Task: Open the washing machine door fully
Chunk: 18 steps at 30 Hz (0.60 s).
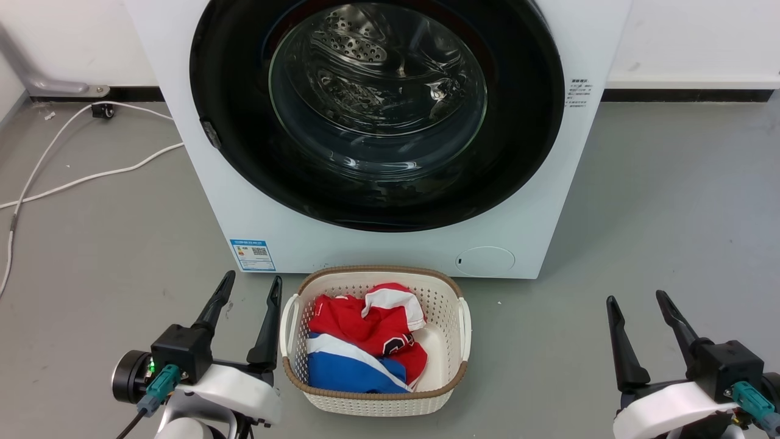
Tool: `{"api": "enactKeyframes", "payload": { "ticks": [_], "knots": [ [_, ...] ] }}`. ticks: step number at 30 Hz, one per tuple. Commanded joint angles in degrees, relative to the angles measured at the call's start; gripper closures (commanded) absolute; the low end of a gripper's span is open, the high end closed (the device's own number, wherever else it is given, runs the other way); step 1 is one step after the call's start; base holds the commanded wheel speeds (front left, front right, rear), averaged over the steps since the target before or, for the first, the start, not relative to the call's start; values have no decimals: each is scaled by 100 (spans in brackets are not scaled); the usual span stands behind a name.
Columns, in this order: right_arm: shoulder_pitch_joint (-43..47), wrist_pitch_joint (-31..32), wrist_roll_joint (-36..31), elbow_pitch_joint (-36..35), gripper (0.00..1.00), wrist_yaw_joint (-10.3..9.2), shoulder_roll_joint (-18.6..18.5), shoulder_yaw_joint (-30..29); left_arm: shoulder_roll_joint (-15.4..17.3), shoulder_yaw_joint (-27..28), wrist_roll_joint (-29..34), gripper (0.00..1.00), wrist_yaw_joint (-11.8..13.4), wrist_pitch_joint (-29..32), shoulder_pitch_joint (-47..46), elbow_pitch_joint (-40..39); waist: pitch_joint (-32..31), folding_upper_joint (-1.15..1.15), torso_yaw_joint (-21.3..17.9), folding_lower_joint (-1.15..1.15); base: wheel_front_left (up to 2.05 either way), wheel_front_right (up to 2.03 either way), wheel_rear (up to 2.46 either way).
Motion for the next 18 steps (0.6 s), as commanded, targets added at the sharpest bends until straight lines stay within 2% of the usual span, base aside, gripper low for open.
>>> {"api": "enactKeyframes", "payload": {
  "ticks": [1,18],
  "knots": [
    [32,-49,-53,-2,0,-2,21,-11,15,2,121,0,-1,-59,-63,18,-1,0,-1,0,0,0,0],
    [-75,-131,88,191,0,-2,21,-43,-32,66,154,0,-9,-81,-64,155,-18,0,13,0,0,0,0]
  ]
}}
